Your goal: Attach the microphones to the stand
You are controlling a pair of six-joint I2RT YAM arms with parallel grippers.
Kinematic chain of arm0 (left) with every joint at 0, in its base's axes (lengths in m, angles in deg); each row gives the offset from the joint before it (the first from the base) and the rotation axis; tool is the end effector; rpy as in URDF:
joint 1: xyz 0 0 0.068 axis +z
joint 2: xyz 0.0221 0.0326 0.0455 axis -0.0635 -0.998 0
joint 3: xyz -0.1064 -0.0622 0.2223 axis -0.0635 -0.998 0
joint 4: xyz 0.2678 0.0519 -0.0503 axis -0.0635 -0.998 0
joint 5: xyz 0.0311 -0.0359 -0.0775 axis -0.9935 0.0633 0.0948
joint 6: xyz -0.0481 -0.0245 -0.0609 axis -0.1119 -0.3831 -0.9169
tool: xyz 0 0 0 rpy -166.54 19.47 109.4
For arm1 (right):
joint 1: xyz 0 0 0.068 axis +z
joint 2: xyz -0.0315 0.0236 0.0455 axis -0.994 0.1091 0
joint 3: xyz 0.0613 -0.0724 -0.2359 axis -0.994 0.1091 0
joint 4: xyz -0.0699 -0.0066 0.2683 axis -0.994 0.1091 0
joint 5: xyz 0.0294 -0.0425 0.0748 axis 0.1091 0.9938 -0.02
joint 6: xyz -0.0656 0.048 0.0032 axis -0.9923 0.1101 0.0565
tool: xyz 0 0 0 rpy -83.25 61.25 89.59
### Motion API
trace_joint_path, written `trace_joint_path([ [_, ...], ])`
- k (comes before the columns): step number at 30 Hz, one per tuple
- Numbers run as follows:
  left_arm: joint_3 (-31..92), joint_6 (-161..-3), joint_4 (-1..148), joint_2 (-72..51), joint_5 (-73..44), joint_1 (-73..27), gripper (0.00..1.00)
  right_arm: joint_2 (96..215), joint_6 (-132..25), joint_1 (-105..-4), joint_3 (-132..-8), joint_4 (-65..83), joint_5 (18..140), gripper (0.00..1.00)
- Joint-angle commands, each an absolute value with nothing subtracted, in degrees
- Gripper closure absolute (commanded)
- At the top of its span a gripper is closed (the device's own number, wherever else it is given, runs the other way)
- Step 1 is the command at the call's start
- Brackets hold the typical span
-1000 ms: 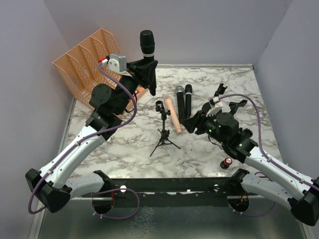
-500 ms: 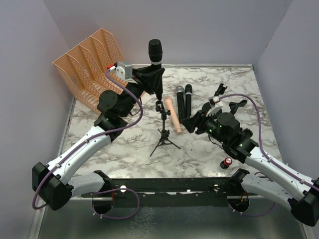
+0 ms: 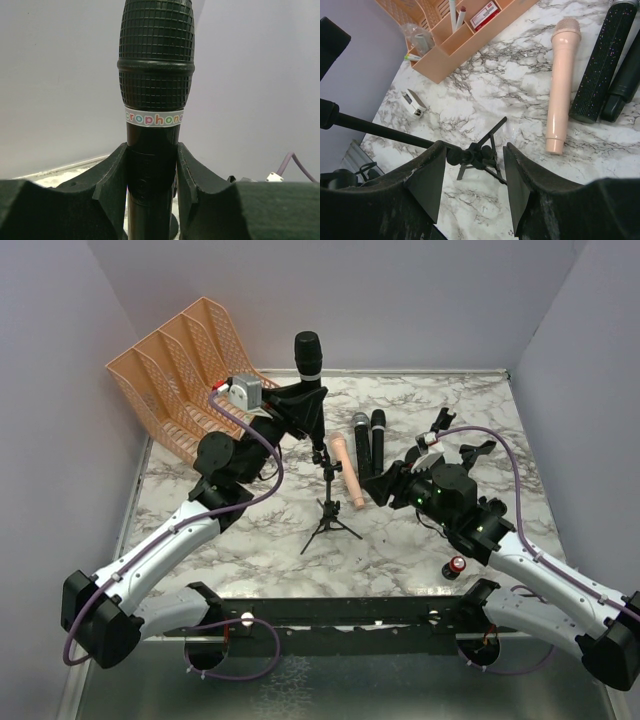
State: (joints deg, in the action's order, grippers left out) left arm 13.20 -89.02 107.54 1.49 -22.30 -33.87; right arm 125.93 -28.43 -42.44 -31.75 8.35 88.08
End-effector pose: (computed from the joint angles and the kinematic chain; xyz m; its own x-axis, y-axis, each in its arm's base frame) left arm 0.2448 -0.1888 0.4166 0.1417 -0.5117 -0.8474 0.6984 0.6583 -0.2807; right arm 0.2088 0.1811 0.2652 -0.4901 0.2715 -0.8283 -0.4525 0.7330 0.5079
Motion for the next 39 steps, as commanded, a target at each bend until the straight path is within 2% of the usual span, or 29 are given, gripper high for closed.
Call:
trace_joint_path([
  [1, 11.8, -90.1, 109.7, 4.0, -21.7, -33.8, 1.0, 126.2, -29.3, -42.4, -32.8, 7.4, 89.1, 0.46],
  [18, 8.4, -89.1, 109.9, 2.5, -13.5, -33.8, 1.0, 126.7, -29.0, -42.4, -32.0, 7.1, 90.1, 0.46],
  [39, -1.0, -90.0, 108.1, 2.0, -13.8, -33.8, 1.0, 127.9, -28.9, -42.4, -31.6, 6.2, 89.6, 0.46],
])
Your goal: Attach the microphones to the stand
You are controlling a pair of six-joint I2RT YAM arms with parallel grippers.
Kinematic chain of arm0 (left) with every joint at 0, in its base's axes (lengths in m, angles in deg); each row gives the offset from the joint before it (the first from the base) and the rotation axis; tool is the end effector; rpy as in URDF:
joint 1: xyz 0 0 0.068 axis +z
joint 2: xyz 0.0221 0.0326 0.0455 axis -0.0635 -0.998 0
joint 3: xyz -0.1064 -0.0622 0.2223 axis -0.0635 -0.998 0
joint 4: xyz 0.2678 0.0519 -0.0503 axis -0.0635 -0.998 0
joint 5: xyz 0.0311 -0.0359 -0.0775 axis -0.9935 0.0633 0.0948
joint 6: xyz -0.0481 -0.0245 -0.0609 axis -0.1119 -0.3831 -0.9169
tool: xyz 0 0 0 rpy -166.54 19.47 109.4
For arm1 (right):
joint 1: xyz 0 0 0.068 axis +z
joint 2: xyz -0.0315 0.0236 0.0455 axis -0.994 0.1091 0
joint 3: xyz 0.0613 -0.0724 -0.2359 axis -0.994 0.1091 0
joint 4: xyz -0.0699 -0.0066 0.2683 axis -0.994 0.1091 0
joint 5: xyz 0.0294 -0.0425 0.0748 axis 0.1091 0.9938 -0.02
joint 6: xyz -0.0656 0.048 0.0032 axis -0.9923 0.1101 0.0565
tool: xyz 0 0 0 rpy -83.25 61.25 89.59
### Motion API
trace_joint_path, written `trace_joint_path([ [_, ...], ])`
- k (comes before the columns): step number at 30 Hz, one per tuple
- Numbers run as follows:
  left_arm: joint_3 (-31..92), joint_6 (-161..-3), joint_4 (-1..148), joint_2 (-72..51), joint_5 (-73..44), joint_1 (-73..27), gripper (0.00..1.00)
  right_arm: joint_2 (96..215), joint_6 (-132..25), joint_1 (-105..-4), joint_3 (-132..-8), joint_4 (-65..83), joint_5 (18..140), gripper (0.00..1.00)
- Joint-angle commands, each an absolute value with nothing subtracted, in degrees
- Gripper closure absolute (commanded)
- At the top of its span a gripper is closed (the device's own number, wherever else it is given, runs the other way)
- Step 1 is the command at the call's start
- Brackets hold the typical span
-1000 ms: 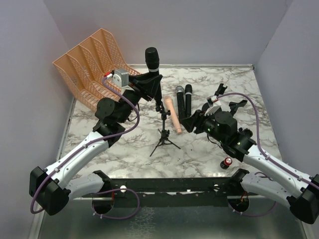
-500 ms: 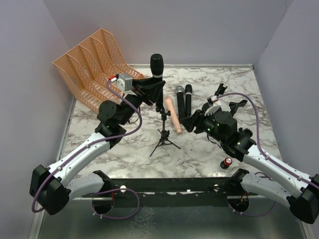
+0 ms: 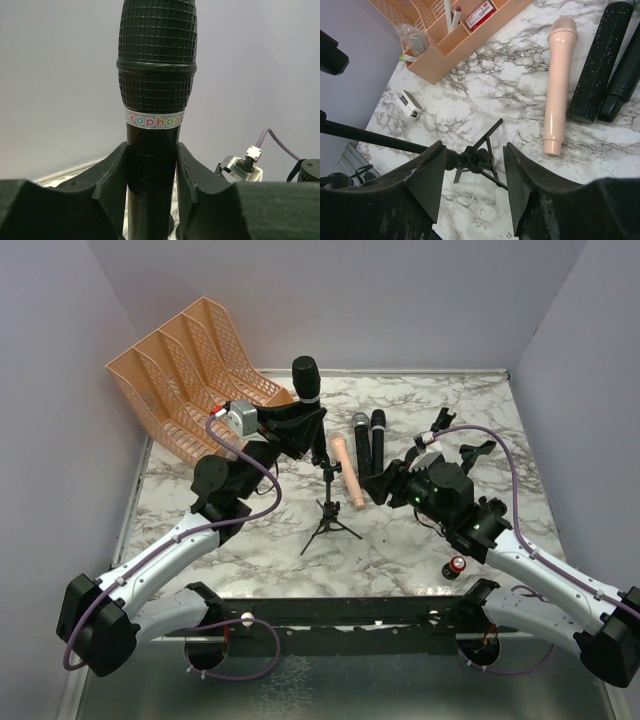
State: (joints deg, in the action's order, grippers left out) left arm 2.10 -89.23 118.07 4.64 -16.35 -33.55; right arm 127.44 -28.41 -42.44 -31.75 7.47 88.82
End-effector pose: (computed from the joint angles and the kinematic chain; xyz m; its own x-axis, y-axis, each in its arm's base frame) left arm 0.2291 -0.1839 0.3786 0.1501 -0.5167 -0.8429 0.7697 0.5962 -0.2284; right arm 0.2127 0.1834 0.2606 -0.4920 0.2699 -0.8277 -0.4399 0.7434 0.5039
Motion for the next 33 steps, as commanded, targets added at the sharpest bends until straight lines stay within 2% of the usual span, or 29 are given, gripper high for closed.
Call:
trace_joint_path([
  [1, -0.9, -89.9, 107.6, 1.6, -13.6, -33.9, 1.0, 128.0, -28.9, -42.4, -31.7, 6.2, 89.6, 0.46],
  [21, -4.8, -89.7, 100.7, -0.5, -14.1, -33.9, 1.0, 129.1, -29.9, -42.4, -32.4, 5.9, 87.3, 0.45],
  [33, -3.1, -87.8, 96.4, -3.1, -13.5, -34.1, 1.0, 130.0, -30.8, -42.4, -33.1, 6.0, 85.3, 0.44],
])
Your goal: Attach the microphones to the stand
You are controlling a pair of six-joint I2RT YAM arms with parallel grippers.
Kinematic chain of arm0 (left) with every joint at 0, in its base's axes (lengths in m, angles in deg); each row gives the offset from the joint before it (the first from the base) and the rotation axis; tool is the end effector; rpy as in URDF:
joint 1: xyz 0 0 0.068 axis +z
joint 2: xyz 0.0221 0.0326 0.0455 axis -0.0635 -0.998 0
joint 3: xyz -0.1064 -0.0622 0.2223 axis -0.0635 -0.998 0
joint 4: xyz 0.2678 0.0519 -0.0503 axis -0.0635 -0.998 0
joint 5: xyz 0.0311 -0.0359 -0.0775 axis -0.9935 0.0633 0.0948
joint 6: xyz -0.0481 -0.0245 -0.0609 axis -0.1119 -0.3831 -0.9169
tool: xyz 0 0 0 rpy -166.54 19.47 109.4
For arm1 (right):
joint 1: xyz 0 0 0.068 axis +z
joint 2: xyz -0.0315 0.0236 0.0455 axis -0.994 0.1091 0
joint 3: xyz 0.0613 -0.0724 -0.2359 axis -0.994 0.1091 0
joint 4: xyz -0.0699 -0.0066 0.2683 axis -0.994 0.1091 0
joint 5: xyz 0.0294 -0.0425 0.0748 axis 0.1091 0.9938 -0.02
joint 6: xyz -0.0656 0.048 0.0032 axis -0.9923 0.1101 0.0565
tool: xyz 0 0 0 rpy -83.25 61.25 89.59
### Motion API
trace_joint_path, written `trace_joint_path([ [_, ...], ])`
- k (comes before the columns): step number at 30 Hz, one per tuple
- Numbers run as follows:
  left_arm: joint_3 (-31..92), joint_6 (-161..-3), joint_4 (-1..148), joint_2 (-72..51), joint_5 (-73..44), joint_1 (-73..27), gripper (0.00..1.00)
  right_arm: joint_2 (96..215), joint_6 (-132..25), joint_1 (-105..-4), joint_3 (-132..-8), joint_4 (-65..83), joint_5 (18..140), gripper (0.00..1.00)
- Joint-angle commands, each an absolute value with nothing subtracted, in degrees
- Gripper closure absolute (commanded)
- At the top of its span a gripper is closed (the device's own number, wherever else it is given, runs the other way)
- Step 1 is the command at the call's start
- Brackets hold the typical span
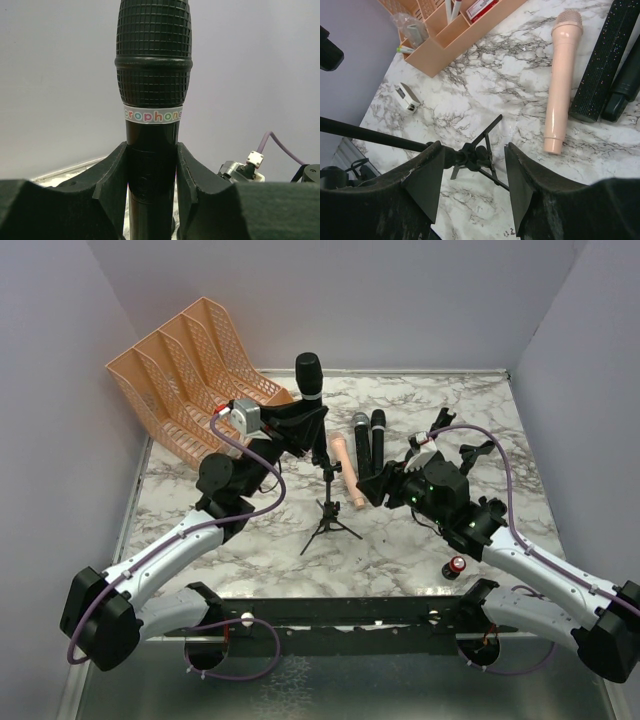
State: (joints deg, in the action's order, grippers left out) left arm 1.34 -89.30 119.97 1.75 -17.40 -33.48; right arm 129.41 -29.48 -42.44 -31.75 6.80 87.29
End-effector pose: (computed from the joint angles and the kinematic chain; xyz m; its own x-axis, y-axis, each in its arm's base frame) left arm 0.2392 -0.1895 0.3635 0.1329 -0.5053 -0.8527 0.7524 0.6115 -0.2451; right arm 0.2155 0.1884 0.2532 -0.5080 0.2350 -0.8287 -0.4577 0.7414 0.4908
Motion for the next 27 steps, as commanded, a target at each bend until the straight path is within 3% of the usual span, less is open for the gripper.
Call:
trace_joint_path([
  [1, -3.0, -87.6, 96.0, -3.2, -13.3, -34.1, 1.0, 130.0, -31.0, -42.4, -33.1, 6.0, 85.1, 0.44],
  [6, -2.5, -87.1, 94.3, -3.3, -14.9, -34.4, 0.99, 130.0, -34.9, -42.4, -33.6, 5.1, 79.6, 0.42],
  [9, -2.3, -87.2, 94.2, -2.7, -15.9, -34.4, 0.9, 129.6, -38.6, -42.4, -33.9, 4.6, 74.7, 0.41],
  [12, -1.2, -87.5, 94.2, -1.3, -16.6, -34.4, 0.75, 128.5, -42.4, -42.4, -33.7, 3.7, 70.5, 0.41],
  [15, 0.1, -87.9, 94.0, 0.2, -17.7, -34.4, 0.5, 127.8, -45.7, -42.4, -33.5, 2.6, 66.8, 0.39],
  [18, 1.5, -88.3, 94.0, 1.8, -18.5, -34.4, 0.34, 127.8, -47.9, -42.4, -33.6, 1.4, 64.2, 0.38],
  [27, 1.1, -89.9, 94.2, 7.8, -21.1, -34.4, 0.17, 132.6, -50.3, -42.3, -34.6, -3.9, 60.3, 0.38],
])
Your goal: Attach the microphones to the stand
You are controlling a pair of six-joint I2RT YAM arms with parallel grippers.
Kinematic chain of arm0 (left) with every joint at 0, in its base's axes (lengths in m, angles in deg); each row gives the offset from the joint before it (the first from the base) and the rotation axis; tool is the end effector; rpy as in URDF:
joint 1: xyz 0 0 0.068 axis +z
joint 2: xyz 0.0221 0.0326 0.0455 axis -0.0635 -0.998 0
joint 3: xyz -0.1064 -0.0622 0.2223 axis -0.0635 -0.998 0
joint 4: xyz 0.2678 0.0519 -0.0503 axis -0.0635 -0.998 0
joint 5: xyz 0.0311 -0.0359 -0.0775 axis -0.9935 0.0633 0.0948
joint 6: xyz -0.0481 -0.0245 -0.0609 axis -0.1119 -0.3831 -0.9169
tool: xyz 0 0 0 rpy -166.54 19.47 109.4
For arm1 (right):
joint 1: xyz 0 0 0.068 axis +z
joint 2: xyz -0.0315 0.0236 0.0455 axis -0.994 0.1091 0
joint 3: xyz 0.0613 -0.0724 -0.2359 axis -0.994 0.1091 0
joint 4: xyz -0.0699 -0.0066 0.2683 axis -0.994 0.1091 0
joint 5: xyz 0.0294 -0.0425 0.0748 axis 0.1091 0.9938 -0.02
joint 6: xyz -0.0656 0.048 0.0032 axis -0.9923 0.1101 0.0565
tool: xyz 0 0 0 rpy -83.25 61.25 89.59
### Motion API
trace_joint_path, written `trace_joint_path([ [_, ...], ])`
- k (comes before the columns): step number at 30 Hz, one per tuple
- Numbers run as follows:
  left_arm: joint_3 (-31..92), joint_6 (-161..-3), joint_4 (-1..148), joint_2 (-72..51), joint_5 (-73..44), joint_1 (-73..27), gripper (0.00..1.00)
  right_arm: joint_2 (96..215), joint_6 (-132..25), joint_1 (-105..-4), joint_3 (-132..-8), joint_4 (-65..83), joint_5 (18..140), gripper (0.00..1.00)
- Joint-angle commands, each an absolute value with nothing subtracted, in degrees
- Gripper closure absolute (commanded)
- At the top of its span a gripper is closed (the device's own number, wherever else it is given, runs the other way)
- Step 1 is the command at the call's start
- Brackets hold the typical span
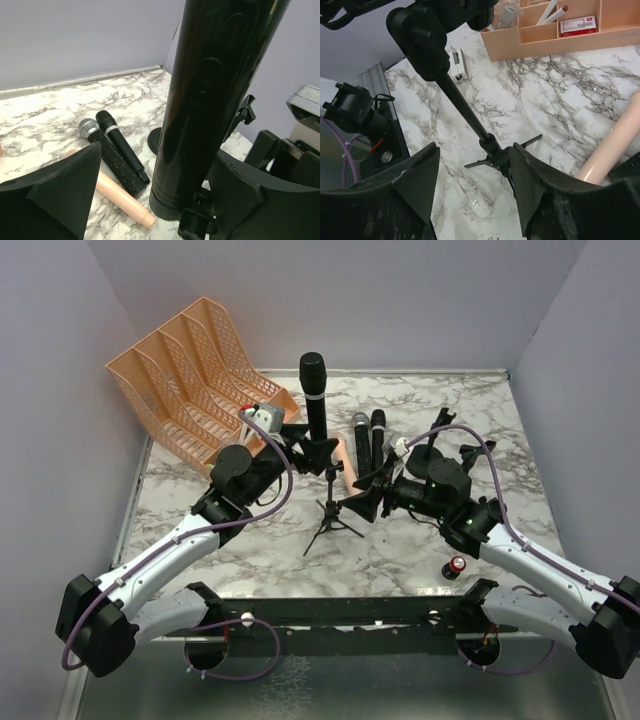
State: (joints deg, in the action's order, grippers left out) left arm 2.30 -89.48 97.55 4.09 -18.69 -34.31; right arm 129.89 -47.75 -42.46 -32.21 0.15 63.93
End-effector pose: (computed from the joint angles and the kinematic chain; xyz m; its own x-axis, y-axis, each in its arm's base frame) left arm 0.2436 -0.1965 0.3287 -0.1094 -0.3285 -0.9382 0.6720 0.6710 -0.3133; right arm 0.1969 0.2092 0.2714 -0.3087 -0.0052 -0.9511 -0.8493 0.4517 0.2732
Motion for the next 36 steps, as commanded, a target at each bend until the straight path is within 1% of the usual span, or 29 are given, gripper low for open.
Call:
trace_joint_path([
  [1, 0.7, -90.0, 94.2, 8.9, -21.7, -34.4, 0.15, 133.2, -50.5, -42.1, -34.7, -4.8, 59.9, 0.37],
  [4, -0.3, -90.3, 94.2, 12.1, -22.5, -34.4, 0.08, 134.5, -50.5, -41.8, -34.8, -8.0, 59.6, 0.37],
  [8, -1.5, -90.3, 94.0, 16.0, -25.2, -34.4, 0.04, 136.7, -51.0, -41.4, -35.7, -10.0, 59.8, 0.37],
  [16, -3.0, -88.7, 87.4, 21.7, -29.7, -34.3, 0.04, 142.9, -53.9, -39.5, -37.5, -12.6, 58.8, 0.38],
  [19, -3.1, -87.7, 83.5, 23.7, -31.8, -34.3, 0.04, 144.7, -55.6, -38.8, -37.2, -14.6, 59.5, 0.42],
  [23, -3.9, -85.9, 77.7, 27.3, -33.8, -34.3, 0.04, 146.5, -57.9, -37.3, -36.8, -17.6, 61.8, 0.53],
  [27, -4.5, -86.1, 70.7, 29.8, -37.0, -34.2, 0.07, 148.9, -61.2, -35.3, -36.8, -20.4, 65.4, 0.73],
  [29, -4.9, -87.0, 67.0, 30.5, -38.5, -34.2, 0.1, 150.4, -62.9, -34.4, -37.4, -21.4, 67.4, 0.85],
  [31, -5.3, -88.1, 63.8, 30.8, -39.1, -34.3, 0.11, 152.1, -63.5, -33.8, -38.0, -23.2, 68.9, 0.93],
  [33, -5.8, -89.0, 62.4, 31.3, -38.2, -34.3, 0.11, 153.8, -62.5, -33.6, -38.3, -26.9, 70.0, 0.98],
  [36, -6.8, -89.8, 62.3, 32.7, -36.3, -34.3, 0.12, 157.4, -61.6, -33.6, -40.0, -32.8, 70.1, 1.0],
])
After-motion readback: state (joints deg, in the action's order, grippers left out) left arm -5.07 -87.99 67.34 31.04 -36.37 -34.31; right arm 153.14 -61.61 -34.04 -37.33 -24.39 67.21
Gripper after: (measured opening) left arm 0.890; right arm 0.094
